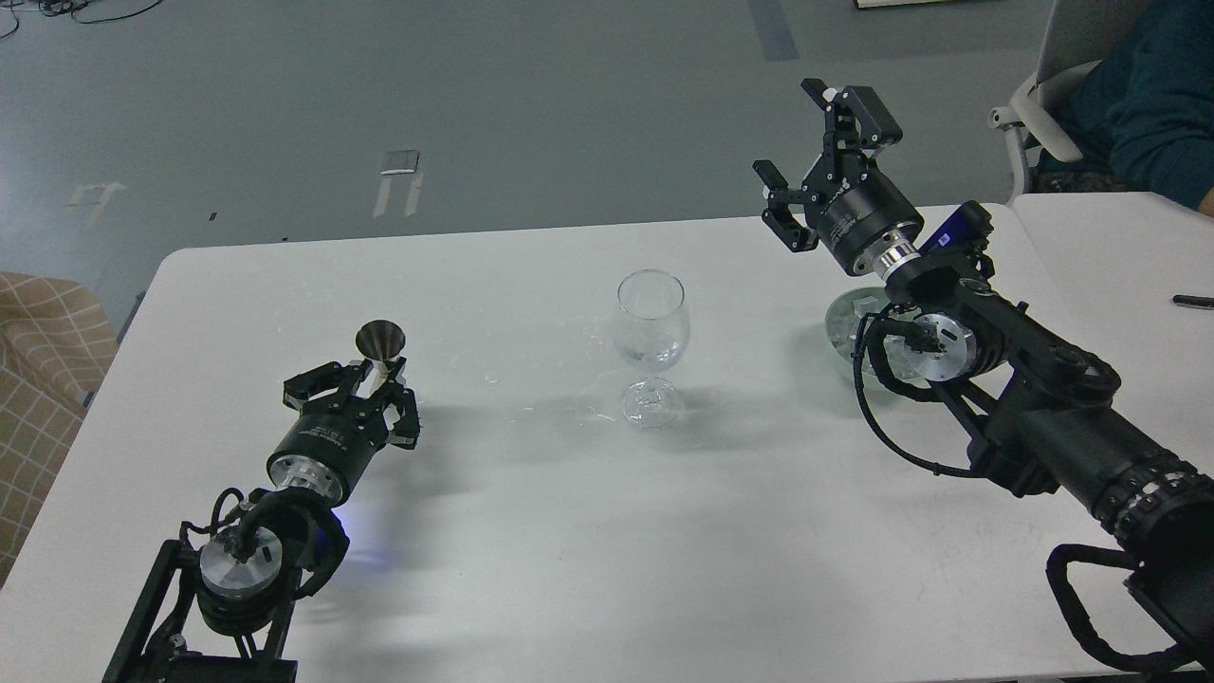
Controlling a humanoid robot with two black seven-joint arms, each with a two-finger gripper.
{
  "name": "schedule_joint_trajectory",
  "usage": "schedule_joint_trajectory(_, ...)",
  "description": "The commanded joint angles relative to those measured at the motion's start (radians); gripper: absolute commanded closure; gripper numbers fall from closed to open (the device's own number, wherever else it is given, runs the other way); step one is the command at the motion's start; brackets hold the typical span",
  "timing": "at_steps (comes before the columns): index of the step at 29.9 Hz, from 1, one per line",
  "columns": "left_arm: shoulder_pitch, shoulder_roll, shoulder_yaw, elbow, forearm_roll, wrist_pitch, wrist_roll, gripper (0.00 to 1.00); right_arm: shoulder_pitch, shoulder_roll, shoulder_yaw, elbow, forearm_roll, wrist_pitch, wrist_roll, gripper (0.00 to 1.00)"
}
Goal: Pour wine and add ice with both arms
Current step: 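Set the jigger on the table, open and withdraw the left gripper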
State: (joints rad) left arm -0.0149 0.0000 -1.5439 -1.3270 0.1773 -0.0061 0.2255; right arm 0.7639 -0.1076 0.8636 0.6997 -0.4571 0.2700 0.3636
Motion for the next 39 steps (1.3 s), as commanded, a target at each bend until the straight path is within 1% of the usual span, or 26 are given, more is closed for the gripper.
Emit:
schedule_joint_trajectory(1, 0.001, 0.000, 0.001, 0.000, -0.001, 0.000, 0.000, 0.71, 0.000, 0.000, 0.000, 0.000, 0.000, 0.000, 0.000, 0.00)
schedule_joint_trajectory(15, 0.001, 0.000, -0.001, 0.006, -0.001, 0.000, 0.002, 0.71, -0.001, 0.000, 0.000, 0.000, 0.000, -0.001, 0.000, 0.00)
schedule_joint_trajectory(19, 0.001, 0.000, 0.001, 0.008, 0.001, 0.000, 0.002, 0.69, -0.001, -0.001, 0.000, 0.000, 0.000, 0.000, 0.000, 0.00)
schedule_joint_trajectory(25, 0.001, 0.000, -0.001, 0.014, 0.002, 0.000, 0.002, 0.63, -0.001, -0.001, -0.002, 0.000, 0.000, -0.002, 0.000, 0.00)
schedule_joint_trajectory(28, 0.000, 0.000, -0.001, 0.026, 0.002, 0.000, 0.002, 0.59, -0.001, 0.000, 0.000, 0.000, 0.000, 0.000, 0.000, 0.00)
schedule_joint_trajectory(29, 0.000, 0.000, -0.001, 0.028, 0.002, 0.000, 0.002, 0.55, -0.001, 0.000, 0.000, 0.000, 0.000, 0.000, 0.000, 0.00)
schedule_joint_trajectory(33, 0.000, 0.000, -0.001, 0.028, 0.002, 0.000, 0.000, 0.52, -0.003, 0.000, -0.002, 0.000, 0.000, 0.000, 0.000, 0.00)
schedule_joint_trajectory(39, -0.002, 0.000, -0.001, 0.029, 0.002, 0.002, 0.000, 0.44, -0.012, 0.000, 0.000, 0.000, 0.000, -0.005, 0.000, 0.00)
